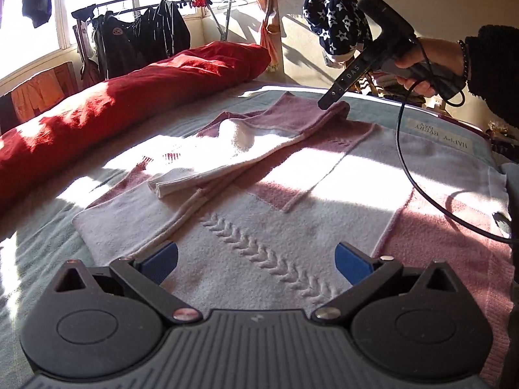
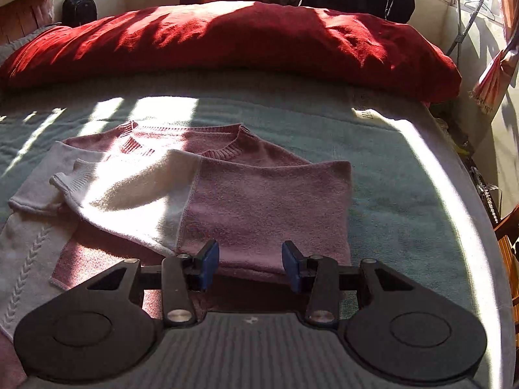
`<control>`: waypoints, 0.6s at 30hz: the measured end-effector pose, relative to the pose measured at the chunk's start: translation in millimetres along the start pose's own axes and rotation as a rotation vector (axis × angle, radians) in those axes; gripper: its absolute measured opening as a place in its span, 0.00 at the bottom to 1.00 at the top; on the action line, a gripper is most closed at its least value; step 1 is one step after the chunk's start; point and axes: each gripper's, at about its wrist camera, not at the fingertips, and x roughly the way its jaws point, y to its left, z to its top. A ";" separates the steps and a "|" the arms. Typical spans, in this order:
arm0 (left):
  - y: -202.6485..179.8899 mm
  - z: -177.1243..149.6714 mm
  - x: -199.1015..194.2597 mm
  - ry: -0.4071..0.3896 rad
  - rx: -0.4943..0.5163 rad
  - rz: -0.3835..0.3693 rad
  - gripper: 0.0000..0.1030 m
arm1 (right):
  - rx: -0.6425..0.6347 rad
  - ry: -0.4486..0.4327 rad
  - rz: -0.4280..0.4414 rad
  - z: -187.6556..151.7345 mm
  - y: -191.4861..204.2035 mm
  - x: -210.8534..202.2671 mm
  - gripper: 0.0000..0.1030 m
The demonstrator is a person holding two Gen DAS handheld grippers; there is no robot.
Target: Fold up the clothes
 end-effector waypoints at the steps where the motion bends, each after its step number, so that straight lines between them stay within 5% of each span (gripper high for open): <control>1: 0.5 1.8 6.4 0.008 -0.018 0.003 0.99 | 0.027 -0.014 0.011 -3.6 -7.5 1.4 0.48; 5: 3.2 4.3 32.9 0.051 -0.086 -0.005 0.99 | 0.102 -0.091 0.046 -12.6 -33.0 6.2 0.66; 10: 14.6 -6.2 60.3 0.073 -0.231 -0.032 0.99 | 0.254 -0.036 0.028 -40.4 -71.7 35.9 0.67; 13: 18.6 -9.5 58.9 0.052 -0.281 -0.035 0.99 | 0.355 -0.121 0.100 -57.3 -83.9 22.1 0.67; 18: 7.5 1.0 62.3 0.123 -0.256 0.034 0.99 | 0.231 -0.264 0.143 -69.1 -57.5 -18.6 0.77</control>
